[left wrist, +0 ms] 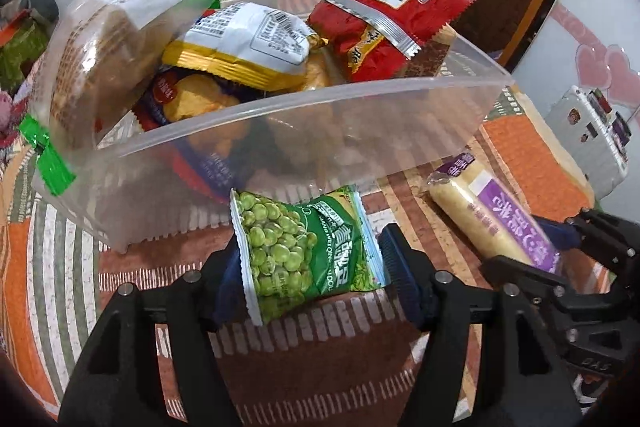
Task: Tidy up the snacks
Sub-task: 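Grasp the green pea bag with the left tool while the right tool grasps the purple-labelled roll, then carry the pea bag and purple-labelled roll into the box and open both tools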
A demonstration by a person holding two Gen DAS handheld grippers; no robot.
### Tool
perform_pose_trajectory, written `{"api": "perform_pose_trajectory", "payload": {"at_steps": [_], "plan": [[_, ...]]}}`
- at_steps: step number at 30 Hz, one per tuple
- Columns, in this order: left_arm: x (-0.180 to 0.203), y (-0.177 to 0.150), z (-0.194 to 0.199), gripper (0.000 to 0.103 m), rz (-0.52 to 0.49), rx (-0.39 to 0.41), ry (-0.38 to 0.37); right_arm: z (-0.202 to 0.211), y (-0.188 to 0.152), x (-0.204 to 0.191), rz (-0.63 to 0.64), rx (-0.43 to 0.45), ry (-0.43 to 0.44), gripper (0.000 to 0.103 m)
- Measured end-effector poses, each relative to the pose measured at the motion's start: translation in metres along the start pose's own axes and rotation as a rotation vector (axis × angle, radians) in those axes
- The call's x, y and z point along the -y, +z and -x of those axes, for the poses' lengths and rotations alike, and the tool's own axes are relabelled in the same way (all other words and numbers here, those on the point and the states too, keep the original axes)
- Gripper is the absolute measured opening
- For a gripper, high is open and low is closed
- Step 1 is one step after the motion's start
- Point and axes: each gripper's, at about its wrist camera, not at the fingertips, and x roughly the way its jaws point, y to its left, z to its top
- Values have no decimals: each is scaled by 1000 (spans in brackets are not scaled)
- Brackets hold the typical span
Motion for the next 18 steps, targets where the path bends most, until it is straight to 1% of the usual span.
{"api": "perform_pose_trajectory", "payload": {"at_steps": [1,4,9,12,14,18], "plan": [[2,-1,0,61,-3,10,1,0,0,0,-2,0,2,42],[5,-4,6,45,-7,37,-7,3,-1,1,-12,4,9,42],[5,-7,17,42,-20,39,-3,11,-1,1,-21,26,18,42],[6,-10,30,41,-26,51,-19,20,0,0,-24,44,27,41],[5,-11,43,41,-32,71,-29,26,2,-2,-25,57,44,41],[3,-4,65,41,-45,124,-17,35,11,-9,-4,93,48,41]]}}
